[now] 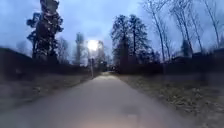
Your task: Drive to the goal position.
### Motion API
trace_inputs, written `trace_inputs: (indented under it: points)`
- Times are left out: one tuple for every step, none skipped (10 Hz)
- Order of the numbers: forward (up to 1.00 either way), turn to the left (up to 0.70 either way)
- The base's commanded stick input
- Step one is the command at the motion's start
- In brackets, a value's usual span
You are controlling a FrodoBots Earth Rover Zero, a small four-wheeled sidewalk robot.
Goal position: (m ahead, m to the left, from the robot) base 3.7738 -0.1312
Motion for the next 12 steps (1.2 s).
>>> trace_inputs:
  points:
    - [1.0,-0.23]
    - [1.0,-0.02]
    - [1.0,0.0]
    - [1.0,0.0]
    - [1.0,0.0]
    - [1.0,0.0]
    - [1.0,0.0]
    - [1.0,0.0]
    - [1.0,0.0]
    - [1.0,0.0]
    - [1.0,0.0]
    - [1.0,0.0]
